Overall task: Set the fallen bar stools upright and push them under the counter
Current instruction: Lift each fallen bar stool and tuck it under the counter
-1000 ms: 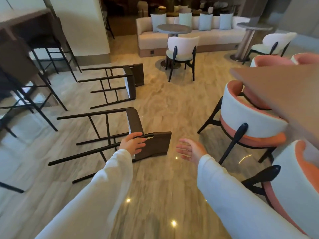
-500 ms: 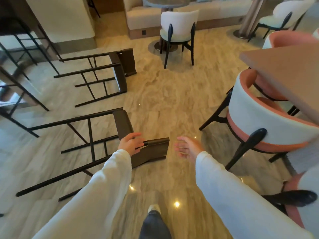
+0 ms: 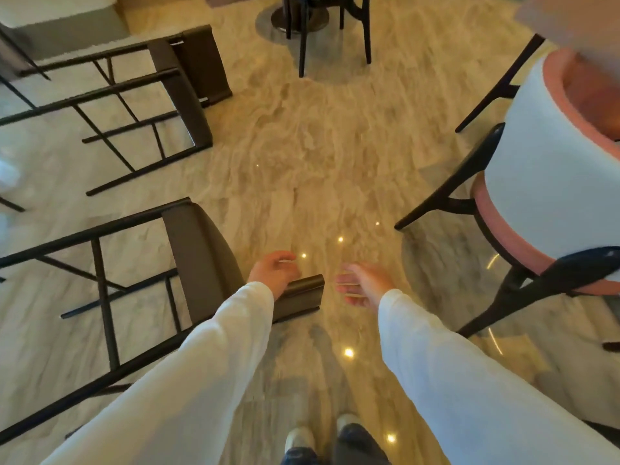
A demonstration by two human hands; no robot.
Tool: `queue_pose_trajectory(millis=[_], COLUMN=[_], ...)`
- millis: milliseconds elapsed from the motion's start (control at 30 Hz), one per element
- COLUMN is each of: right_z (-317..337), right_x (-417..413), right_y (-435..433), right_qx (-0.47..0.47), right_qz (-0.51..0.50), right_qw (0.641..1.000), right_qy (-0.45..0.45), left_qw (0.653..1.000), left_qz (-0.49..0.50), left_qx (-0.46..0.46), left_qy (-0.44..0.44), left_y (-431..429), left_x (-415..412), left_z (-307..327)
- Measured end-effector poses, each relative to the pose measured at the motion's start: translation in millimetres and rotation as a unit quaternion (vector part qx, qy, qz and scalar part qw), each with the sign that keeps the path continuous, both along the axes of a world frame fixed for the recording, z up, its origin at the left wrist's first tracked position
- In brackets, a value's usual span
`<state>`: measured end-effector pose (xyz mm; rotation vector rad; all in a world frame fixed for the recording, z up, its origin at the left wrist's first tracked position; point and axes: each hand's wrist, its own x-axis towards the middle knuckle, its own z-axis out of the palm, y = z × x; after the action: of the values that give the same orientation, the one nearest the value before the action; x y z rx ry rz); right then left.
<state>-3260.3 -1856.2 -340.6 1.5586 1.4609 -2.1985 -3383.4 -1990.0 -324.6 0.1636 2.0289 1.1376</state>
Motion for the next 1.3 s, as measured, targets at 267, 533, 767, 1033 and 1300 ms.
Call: queue_pose_trajectory(millis=[267,533,767,1033,1300], right_z=[-138.2,-225.9,-243.3,-212.0,-113.2], right_x=[-20.1,-18.1,-39.8,-49.2,-81.8], right_y=[28.2,36.4,3.2,-47.9,-103.7], right_qx=[-0.050,-0.109,-0.173,-0.316,-0.360], right_qz=[-0.025,-0.051,-0.044,-0.208,-0.348], right_qw=[0.998,0.992,0.984,0.926,0.860], right_qy=[-0.014,-0.028,-0.020,0.011,0.099], left_qw=[0.985,0.793,0.723,0.728,0.762], left_qz=[-0.105,-0.426,-0.490,-0.509,-0.478], left_qx=[-0.104,-0.343,-0.353,-0.339,-0.316], left_qy=[0.087,0.268,0.335,0.310,0.301], left_y=[68.2,104.8,96.2,50.8,-0.5], left_x=[-10.5,-15.4,-17.8,-7.3,-37.3], left_z=[-155.1,-245.2,-245.7,-203.4,-89.2])
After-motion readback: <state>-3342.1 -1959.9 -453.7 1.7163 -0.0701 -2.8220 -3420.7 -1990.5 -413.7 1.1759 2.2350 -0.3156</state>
